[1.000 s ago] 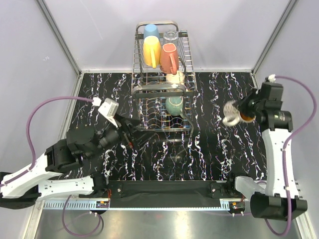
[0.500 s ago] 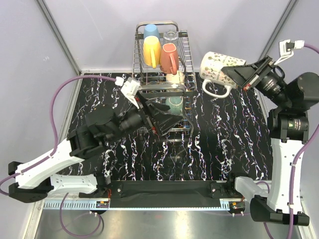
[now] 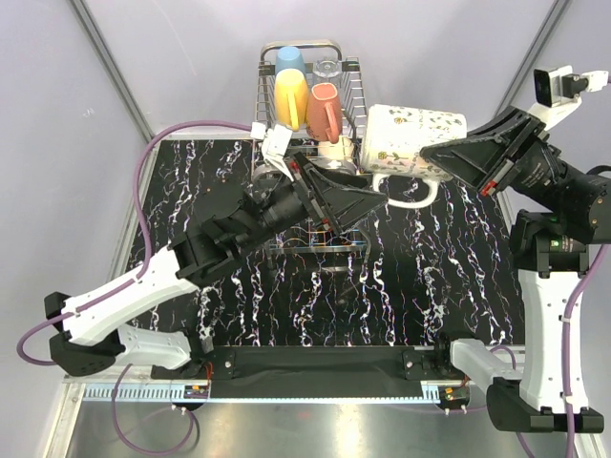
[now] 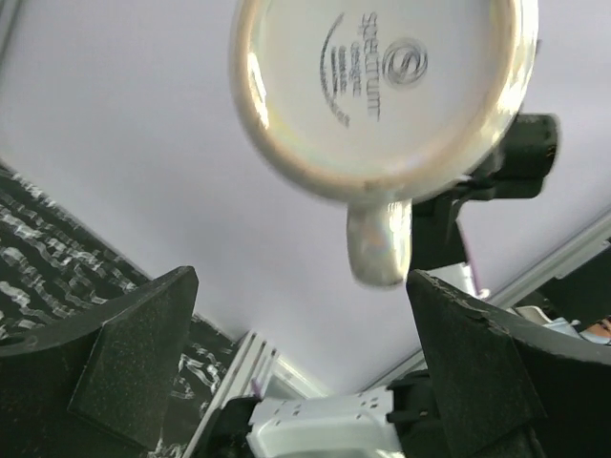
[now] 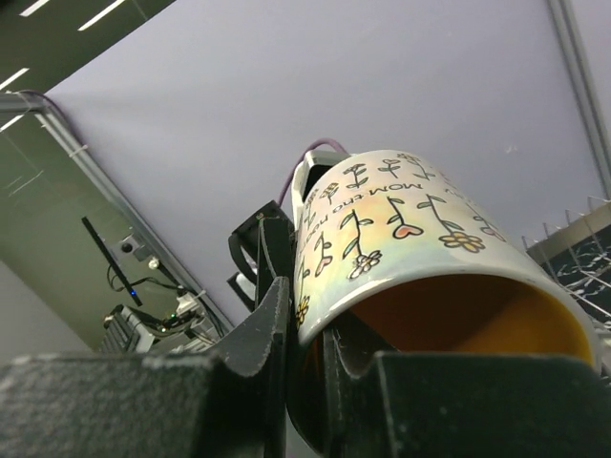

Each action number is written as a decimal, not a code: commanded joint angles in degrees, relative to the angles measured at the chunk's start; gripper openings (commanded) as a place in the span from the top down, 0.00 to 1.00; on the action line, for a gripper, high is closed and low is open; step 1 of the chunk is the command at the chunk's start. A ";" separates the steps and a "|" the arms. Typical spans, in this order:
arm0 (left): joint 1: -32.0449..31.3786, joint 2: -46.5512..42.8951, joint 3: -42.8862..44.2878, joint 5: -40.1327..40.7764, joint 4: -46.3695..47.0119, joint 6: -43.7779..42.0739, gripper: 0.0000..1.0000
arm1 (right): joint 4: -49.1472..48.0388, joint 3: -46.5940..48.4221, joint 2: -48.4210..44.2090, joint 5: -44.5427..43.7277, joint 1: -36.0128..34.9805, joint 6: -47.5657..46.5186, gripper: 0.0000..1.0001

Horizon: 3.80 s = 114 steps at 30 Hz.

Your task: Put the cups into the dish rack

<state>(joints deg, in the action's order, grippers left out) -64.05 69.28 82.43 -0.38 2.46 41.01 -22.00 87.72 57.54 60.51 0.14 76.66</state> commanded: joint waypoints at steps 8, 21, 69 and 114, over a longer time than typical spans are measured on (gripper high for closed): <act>0.16 2.96 2.29 -3.84 13.54 5.39 0.05 | -8.40 0.61 0.20 -2.41 -4.88 1.29 1.00; 0.16 7.80 6.33 -2.17 13.38 8.82 0.99 | -6.75 -0.27 1.00 -2.51 -7.43 -0.72 1.00; 58.16 -1.61 -20.37 3.48 -11.79 -8.85 1.00 | 64.18 3.69 -2.25 -38.89 -16.58 -56.80 0.00; 40.76 20.90 -16.69 -4.29 -4.57 -26.51 1.00 | 69.02 -4.49 -10.78 -41.09 -16.49 -55.92 0.00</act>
<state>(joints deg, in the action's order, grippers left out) -23.16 91.37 61.06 -10.11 -8.43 16.19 47.07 83.59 47.11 20.45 -16.01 21.21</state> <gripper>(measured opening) 0.271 0.994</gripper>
